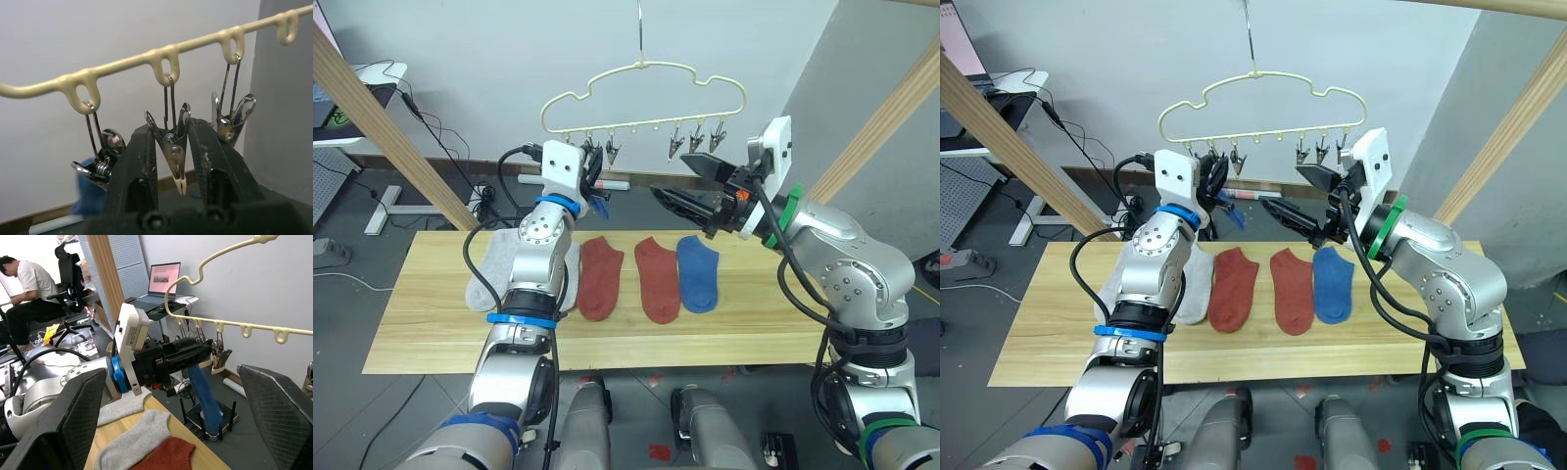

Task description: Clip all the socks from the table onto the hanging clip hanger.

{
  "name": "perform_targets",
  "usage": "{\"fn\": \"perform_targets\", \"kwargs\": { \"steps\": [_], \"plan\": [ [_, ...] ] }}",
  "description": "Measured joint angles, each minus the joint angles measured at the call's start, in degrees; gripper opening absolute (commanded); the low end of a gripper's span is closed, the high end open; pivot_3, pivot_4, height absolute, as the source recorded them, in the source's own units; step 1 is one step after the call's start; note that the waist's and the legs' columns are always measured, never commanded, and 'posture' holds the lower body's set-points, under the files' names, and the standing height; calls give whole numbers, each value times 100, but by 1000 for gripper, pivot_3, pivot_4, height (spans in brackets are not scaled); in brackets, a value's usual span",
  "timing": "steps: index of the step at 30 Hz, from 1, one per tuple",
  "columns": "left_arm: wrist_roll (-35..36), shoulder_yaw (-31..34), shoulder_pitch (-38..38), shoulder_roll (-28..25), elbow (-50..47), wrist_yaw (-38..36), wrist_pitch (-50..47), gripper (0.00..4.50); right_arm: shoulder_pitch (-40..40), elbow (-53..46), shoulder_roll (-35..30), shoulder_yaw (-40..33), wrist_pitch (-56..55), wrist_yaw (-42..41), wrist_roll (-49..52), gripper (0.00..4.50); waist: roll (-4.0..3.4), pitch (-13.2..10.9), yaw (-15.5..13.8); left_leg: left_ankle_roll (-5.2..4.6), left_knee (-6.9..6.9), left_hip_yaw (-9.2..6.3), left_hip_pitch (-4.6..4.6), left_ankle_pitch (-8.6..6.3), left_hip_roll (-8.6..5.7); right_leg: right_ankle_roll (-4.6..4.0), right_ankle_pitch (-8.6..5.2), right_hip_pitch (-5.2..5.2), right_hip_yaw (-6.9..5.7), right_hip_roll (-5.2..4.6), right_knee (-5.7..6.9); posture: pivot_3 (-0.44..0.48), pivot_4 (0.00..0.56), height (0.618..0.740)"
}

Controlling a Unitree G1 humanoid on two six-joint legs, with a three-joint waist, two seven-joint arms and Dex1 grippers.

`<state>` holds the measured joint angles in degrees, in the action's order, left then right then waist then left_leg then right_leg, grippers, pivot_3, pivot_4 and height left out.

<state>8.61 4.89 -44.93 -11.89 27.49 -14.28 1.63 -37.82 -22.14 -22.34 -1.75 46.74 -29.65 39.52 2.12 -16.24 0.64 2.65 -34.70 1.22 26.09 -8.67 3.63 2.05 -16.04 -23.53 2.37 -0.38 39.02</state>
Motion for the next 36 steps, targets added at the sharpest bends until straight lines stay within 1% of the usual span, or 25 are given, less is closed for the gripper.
{"fn": "perform_targets", "kwargs": {
  "steps": [13, 14, 16, 19, 36],
  "plan": [
    [-66, 2, -62, 9, 54, 17, 22, 1088, 0, 0, -2, -33, 20, 57, 1, 4500, 0, 0, 1, 0, -2, 0, 0, 0, 0, 0, 0, 0, 0, 0, 1, -26, 263, 740],
    [-69, 3, -69, 11, 65, 13, 25, 1474, 0, 0, -2, -33, 20, 62, 1, 4500, 0, 0, 1, 0, -2, 0, 0, 0, 0, 0, 0, 0, 0, 0, 1, -26, 264, 740],
    [-74, 3, -72, 24, 78, 12, 36, 1917, 0, 0, -2, -33, 20, 81, 1, 4500, 0, 0, 1, 0, -2, 0, 0, 0, 0, 0, 0, 0, 0, 0, 1, -27, 263, 740],
    [-81, 3, -83, 31, 135, 20, 57, 2766, 0, 0, -2, -33, 20, 94, 1, 4500, 0, 0, 3, 0, -2, 0, 0, 0, 0, 0, 0, 0, 0, 0, 1, -26, 265, 740],
    [-98, 6, -150, 29, 165, 113, 147, 2766, 15, 0, -2, -33, 22, 101, 2, 4500, 0, 0, 21, 0, -3, 0, 0, 0, 0, 0, 0, 1, 0, 0, 2, -26, 269, 740]
  ]
}}
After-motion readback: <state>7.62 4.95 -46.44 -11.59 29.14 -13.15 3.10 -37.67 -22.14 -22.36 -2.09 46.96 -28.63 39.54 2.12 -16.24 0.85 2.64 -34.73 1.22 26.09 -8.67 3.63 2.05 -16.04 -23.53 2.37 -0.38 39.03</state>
